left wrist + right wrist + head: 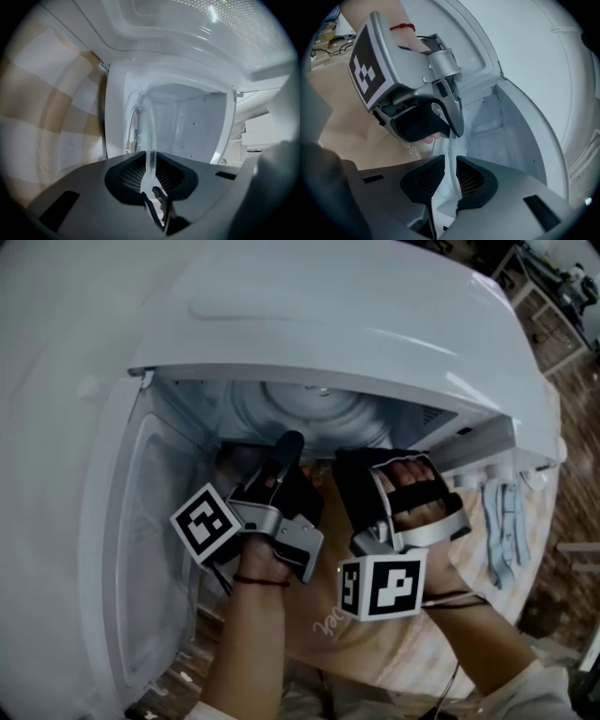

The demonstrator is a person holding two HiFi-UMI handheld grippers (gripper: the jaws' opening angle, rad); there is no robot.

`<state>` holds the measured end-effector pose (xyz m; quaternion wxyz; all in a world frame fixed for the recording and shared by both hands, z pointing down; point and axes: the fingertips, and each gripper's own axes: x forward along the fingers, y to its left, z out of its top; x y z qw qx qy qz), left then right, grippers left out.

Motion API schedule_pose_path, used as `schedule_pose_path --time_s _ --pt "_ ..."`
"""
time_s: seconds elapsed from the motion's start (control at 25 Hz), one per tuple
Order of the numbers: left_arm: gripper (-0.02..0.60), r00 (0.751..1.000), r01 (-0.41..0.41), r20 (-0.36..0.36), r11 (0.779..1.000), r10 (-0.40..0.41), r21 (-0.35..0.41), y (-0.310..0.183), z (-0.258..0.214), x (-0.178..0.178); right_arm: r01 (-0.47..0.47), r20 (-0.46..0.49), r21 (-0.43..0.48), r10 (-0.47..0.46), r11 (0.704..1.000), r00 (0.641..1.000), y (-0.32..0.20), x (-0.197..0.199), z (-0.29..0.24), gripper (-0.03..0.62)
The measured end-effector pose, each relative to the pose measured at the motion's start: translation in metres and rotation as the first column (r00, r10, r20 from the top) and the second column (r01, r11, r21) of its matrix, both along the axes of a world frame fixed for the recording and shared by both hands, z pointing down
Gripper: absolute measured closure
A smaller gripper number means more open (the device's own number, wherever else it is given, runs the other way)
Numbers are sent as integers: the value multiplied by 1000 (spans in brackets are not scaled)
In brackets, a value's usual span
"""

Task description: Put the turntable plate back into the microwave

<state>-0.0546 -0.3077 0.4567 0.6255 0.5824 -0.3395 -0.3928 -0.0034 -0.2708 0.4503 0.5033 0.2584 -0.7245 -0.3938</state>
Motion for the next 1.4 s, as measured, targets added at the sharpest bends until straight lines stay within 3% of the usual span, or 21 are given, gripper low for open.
schedule_pose_path --time_s 0.16,0.64,1.24,1.4 --pt "529 1000 2 -7 1000 -2 4 -1 -2 -1 9 -47 29 -8 1000 999 -3 -7 3 533" --pt "511 997 46 -71 994 -38 103 -12 -12 -3 -73 -12 82 75 994 997 -24 -7 -5 545" --pt "535 1000 10 4 1000 -10 -18 -28 6 0 -102 1 -18 102 995 995 -37 -6 14 544" --pt "491 999 -32 37 999 33 -34 -25 8 6 -107 5 -42 107 993 994 -37 -1 22 543"
